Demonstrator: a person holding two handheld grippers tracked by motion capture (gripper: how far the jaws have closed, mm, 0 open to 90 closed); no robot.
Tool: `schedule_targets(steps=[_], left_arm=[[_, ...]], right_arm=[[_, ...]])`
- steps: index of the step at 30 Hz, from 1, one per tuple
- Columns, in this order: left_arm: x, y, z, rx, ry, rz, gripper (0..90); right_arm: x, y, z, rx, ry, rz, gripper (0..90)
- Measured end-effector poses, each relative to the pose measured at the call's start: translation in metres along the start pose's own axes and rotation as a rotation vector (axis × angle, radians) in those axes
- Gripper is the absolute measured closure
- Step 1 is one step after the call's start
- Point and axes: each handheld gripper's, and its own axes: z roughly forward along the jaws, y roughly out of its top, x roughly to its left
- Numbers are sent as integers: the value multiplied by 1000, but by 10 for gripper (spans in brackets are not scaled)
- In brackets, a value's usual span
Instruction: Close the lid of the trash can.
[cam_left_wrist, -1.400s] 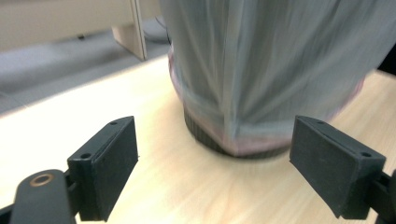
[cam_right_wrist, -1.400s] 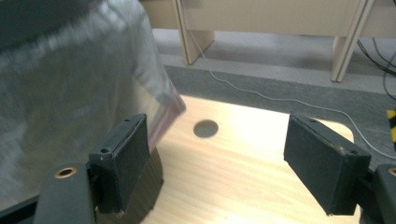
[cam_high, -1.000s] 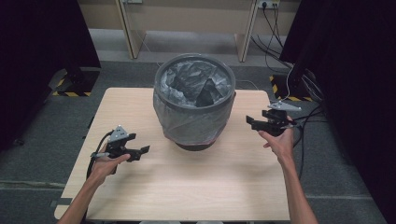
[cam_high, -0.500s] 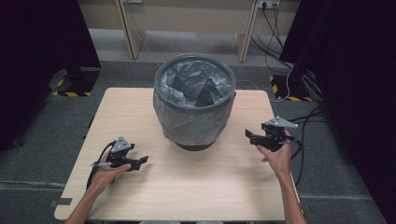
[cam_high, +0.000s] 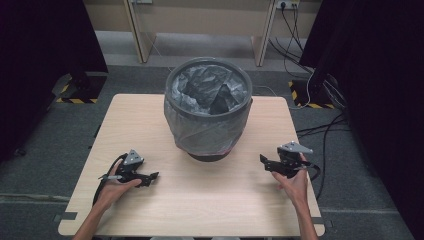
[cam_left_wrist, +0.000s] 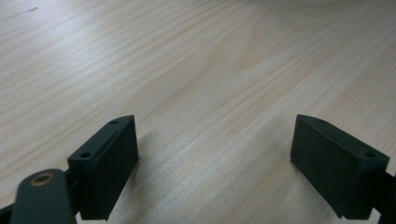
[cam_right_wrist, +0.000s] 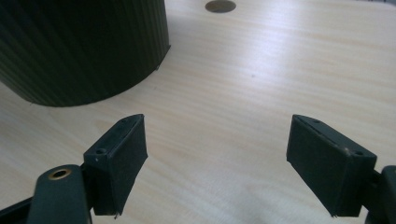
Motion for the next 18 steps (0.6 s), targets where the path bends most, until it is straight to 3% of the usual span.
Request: schedule_targets(steps=[18], left_arm=[[0, 0, 0, 1, 0, 1, 139]], right_arm=[[28, -34, 7, 129, 19, -79, 205]])
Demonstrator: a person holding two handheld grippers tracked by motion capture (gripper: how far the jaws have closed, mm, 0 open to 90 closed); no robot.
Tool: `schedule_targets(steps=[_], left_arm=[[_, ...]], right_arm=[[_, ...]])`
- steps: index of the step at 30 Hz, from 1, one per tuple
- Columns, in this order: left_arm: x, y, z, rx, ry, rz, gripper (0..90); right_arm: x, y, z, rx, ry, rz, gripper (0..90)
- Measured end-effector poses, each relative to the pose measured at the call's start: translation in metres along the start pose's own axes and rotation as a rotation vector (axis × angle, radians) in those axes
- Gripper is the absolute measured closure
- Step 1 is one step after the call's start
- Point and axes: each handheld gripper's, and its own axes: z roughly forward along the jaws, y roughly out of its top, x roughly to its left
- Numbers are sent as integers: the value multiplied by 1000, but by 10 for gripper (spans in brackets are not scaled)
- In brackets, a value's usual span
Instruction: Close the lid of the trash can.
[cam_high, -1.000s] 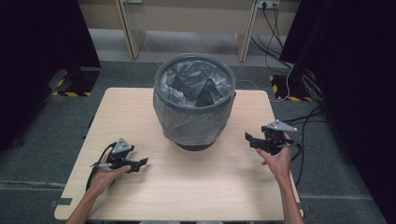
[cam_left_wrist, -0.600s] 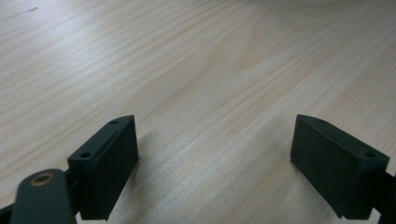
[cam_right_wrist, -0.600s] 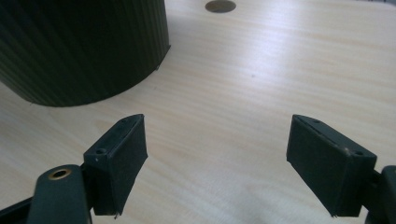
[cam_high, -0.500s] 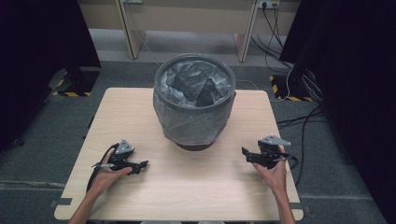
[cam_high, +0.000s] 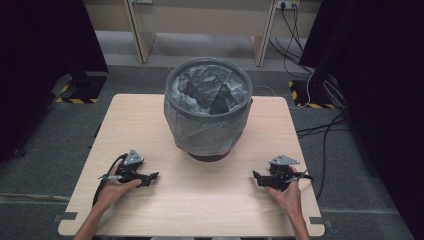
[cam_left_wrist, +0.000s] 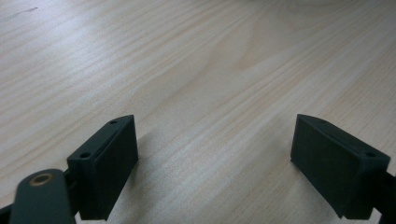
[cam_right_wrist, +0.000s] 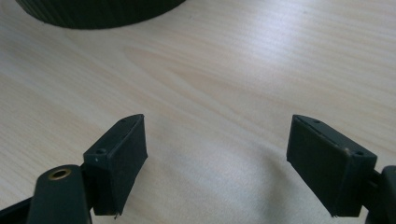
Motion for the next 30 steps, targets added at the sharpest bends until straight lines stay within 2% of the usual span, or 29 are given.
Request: schedule_targets(steps=[7, 13, 15, 30], left_arm=[[-1, -1, -1, 0, -5, 6, 139], [-2, -2, -2, 0, -6, 5, 139], [-2, -2, -2, 0, -6, 5, 139], [-2, -3, -3, 0, -4, 6, 139]], right_arm=[[6, -9, 0, 39, -14, -10, 205], [10, -16, -4, 30, -15, 8, 189], [10, -17, -5, 27, -16, -2, 187], [15, -25, -14, 30, -24, 13, 186]])
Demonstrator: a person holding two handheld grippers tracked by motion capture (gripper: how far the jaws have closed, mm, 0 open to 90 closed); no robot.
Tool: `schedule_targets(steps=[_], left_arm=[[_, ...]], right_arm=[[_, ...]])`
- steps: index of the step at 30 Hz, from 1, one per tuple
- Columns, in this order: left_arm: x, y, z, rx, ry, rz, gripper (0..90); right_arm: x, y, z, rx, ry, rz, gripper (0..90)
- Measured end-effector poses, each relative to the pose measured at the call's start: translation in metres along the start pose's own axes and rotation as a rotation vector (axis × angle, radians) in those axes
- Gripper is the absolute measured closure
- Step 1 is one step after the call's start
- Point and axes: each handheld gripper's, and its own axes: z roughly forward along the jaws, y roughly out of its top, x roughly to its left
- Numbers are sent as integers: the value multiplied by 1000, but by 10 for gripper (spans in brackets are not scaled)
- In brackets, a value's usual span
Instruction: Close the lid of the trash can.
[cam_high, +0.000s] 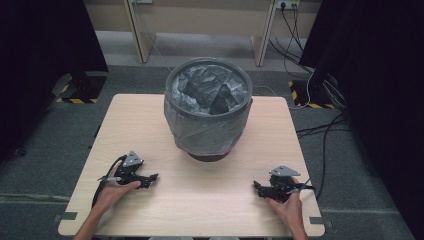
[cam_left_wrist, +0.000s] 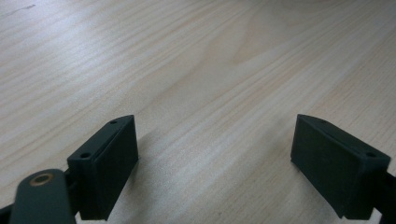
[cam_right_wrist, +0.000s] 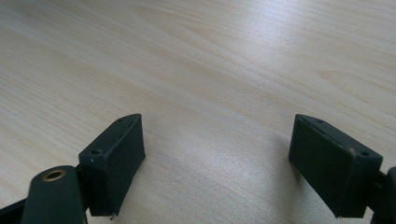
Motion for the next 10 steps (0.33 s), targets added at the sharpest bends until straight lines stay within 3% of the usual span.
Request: schedule_targets(steps=[10], left_arm=[[0, 0, 0, 0, 0, 0, 138]], right_arm=[[0, 0, 0, 1, 2, -1, 178]])
